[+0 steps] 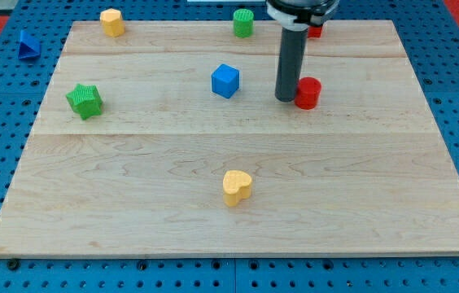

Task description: Slide the red circle to the bottom right

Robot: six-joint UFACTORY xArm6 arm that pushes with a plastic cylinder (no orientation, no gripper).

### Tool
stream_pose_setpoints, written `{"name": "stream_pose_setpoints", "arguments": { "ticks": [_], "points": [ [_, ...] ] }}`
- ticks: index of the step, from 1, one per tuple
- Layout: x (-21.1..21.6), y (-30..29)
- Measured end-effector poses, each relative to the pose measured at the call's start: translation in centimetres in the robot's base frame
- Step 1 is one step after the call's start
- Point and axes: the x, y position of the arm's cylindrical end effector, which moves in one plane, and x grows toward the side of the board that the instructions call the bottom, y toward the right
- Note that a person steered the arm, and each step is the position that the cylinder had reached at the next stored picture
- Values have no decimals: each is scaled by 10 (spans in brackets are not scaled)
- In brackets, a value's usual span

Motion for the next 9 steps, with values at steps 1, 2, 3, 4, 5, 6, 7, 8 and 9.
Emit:
{"name": "stream_pose_setpoints", "arguments": {
  "ticks": [1,2,3,4,5,6,7,8,9],
  "points": [
    [1,44],
    [-24,37],
    [-27,64],
    [52,95],
    [62,103],
    [40,100],
    [37,105],
    [43,132],
    [65,153]
  ]
}}
